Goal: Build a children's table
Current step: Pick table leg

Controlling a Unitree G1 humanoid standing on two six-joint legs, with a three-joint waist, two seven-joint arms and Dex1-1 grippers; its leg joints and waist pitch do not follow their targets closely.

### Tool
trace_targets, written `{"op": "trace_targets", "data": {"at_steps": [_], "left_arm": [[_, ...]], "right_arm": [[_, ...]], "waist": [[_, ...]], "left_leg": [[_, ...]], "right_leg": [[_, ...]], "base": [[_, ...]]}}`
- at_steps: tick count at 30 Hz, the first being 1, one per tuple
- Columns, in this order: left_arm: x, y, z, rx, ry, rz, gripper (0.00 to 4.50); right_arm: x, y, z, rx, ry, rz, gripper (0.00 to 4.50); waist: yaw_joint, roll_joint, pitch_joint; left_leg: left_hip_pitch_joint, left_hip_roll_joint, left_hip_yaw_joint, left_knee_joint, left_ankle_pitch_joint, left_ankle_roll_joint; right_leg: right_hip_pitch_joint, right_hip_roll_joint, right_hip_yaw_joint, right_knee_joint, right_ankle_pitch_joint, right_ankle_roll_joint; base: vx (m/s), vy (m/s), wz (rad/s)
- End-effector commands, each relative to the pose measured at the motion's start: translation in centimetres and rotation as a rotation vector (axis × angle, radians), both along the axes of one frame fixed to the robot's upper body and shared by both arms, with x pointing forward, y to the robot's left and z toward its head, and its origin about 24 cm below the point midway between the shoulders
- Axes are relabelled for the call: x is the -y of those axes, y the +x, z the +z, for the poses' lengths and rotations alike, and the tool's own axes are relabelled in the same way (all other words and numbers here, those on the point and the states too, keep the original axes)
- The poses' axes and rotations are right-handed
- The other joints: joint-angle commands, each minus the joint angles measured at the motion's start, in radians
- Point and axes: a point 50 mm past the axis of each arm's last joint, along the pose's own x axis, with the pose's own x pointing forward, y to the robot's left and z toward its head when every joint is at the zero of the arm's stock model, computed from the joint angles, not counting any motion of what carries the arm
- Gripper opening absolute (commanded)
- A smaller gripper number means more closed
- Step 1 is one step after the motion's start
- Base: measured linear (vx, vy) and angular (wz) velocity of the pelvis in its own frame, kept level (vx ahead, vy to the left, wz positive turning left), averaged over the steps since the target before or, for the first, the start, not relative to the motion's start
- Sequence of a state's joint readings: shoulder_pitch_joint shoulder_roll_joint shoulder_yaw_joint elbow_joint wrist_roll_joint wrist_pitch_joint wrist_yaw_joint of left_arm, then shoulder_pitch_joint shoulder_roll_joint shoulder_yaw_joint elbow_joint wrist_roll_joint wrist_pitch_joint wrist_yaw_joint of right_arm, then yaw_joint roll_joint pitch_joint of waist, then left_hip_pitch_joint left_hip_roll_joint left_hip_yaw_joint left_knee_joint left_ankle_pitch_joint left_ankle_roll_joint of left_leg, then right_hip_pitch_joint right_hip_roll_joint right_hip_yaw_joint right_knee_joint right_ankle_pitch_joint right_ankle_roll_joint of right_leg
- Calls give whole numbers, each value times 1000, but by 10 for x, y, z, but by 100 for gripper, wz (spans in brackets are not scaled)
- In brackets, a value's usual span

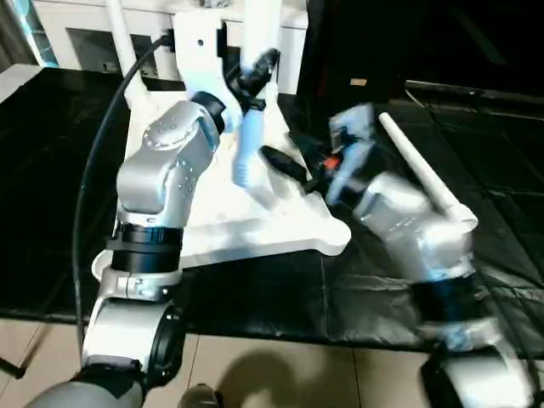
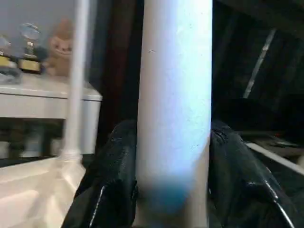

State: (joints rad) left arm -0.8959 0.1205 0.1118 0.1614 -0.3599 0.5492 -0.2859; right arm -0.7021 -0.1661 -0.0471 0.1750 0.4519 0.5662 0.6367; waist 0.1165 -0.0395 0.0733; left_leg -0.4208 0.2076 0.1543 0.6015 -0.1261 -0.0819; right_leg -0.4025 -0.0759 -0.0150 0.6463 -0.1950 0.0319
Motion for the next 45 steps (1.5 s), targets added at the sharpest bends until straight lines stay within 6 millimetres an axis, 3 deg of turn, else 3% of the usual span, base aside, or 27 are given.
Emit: {"op": "trace_targets", "data": {"at_steps": [1, 3, 5, 11, 15, 20, 21, 27, 34, 35, 45], "left_arm": [[5, -5, 14, 28, -34, -80, 184], [6, -6, 15, 23, -53, -101, 184], [7, -7, 16, 9, -91, -132, 184], [7, -8, 18, -2, -108, -152, 184], [12, -13, 18, 11, -71, -194, 184], [24, -24, 18, 44, -26, -264, 184], [28, -28, 17, 51, -4, -290, 184], [35, -35, 13, 71, 61, -344, 184], [37, -38, 13, 85, 109, -355, 184], [36, -37, 12, 86, 116, -346, 184], [33, -36, 13, 90, 121, -337, 184]], "right_arm": [[8, 1, 7, -27, 46, 34, 391], [8, -1, 9, -19, 57, 58, 391], [10, -2, 13, -17, 82, 91, 391], [9, -2, 11, -53, 63, 125, 391], [0, -7, 3, -110, -29, 212, 391], [-4, 1, -3, -154, -57, 158, 391], [-6, 3, -4, -154, -56, 153, 391], [-7, 4, -2, -155, -54, 167, 391], [-8, 3, 2, -147, -47, 208, 391], [-7, 3, 2, -150, -53, 214, 363], [-5, 2, -2, -158, -76, 217, 277]], "waist": [[2, -7, -91], [2, -8, -91], [1, -16, -92], [3, -15, -91], [5, -17, -91], [3, -17, -90], [2, -22, -89], [1, -26, -90], [0, -26, -89], [0, -25, -89], [0, -25, -90]], "left_leg": [[36, -1, 17, -63, -186, -25], [35, 0, 17, -63, -179, -22], [33, -1, 19, -61, -166, -14], [35, 1, 18, -63, -175, -25], [36, 2, 16, -65, -176, -32], [37, 4, 17, -65, -191, -50], [37, 4, 18, -65, -195, -52], [36, 3, 18, -66, -196, -54], [37, 4, 18, -67, -197, -56], [36, 3, 18, -67, -193, -56], [37, 3, 18, -66, -193, -58]], "right_leg": [[43, -35, 10, -71, -91, -187], [44, -36, 10, -72, -76, -191], [46, -35, 9, -70, -61, -198], [45, -36, 9, -73, -88, -190], [46, -36, 9, -73, -85, -181], [41, -38, 8, -73, -107, -189], [40, -38, 9, -73, -113, -189], [41, -37, 9, -74, -117, -167], [40, -36, 10, -74, -114, -165], [41, -36, 10, -73, -112, -162], [41, -35, 9, -73, -110, -168]], "base": [[0, 0, 0], [0, 0, 0], [0, 0, 0], [0, 0, 0], [0, 0, 0], [0, 0, 0], [0, 0, 0], [0, 0, 0], [0, 0, 0], [0, 0, 0], [0, 0, 0]]}}
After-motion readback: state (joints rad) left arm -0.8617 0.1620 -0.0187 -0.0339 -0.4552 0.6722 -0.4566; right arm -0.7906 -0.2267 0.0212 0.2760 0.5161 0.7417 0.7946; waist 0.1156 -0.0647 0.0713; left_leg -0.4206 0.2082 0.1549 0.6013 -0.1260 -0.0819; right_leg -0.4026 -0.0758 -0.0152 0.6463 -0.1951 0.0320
